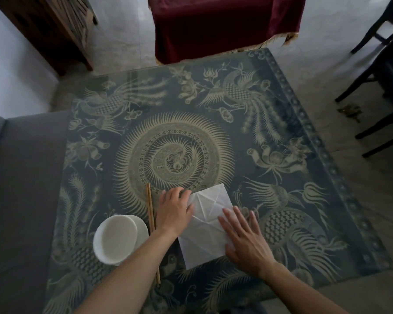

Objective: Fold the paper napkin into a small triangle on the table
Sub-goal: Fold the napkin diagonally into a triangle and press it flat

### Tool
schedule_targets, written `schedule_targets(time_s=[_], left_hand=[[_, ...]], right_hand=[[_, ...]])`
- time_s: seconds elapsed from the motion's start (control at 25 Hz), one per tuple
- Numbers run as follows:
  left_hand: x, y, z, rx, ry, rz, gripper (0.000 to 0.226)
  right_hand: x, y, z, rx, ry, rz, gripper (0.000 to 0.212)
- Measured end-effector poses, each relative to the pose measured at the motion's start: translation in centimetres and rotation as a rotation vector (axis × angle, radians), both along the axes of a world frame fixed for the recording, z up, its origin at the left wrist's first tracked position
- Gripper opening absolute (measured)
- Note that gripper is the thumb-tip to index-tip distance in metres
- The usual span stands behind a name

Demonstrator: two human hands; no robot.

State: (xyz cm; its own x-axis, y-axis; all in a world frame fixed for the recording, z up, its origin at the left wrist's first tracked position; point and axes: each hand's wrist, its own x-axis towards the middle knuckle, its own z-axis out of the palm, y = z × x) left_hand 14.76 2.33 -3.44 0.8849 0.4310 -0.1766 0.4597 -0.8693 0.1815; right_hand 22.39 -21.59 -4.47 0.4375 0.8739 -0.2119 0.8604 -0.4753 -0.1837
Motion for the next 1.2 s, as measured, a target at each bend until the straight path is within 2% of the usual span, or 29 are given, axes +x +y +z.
schedule_targets(time_s=[0.08, 0.28, 0.44, 0.64, 0.92, 1.08, 1.2], left_hand=[[2.0, 0.2, 0.0, -0.072, -0.01, -0.094, 0.038], [7.1, -0.2, 0.0, -0.154, -0.049, -0.257, 0.036], [9.9, -0.9, 0.1, -0.123, -0.016, -0.289, 0.034], [10.5, -1.2, 0.2, -0.079, -0.064, -0.303, 0.021], [12.3, -1.3, 0.6, -0.198, 0.101, -0.33, 0.009], [11.5, -1.7, 0.8, -0.228, 0.072, -0.36, 0.003], [11.1, -1.3, 1.0, -0.29, 0.044, -0.302, 0.006]], right_hand=[[-1.5, 0.2, 0.0, 0.008, -0.011, -0.015, 0.068], [-2.8, -0.5, -0.3, -0.022, -0.007, -0.006, 0.067], [-3.7, -0.1, -0.5, -0.019, 0.006, 0.102, 0.066], [-3.5, -0.3, -0.3, -0.037, 0.034, 0.077, 0.062], [-3.6, -0.1, -0.2, -0.016, 0.073, 0.054, 0.063], [-3.6, -0.2, -0.3, -0.022, 0.077, 0.063, 0.065], [-3.6, -0.1, -0.3, -0.011, 0.066, 0.062, 0.067]])
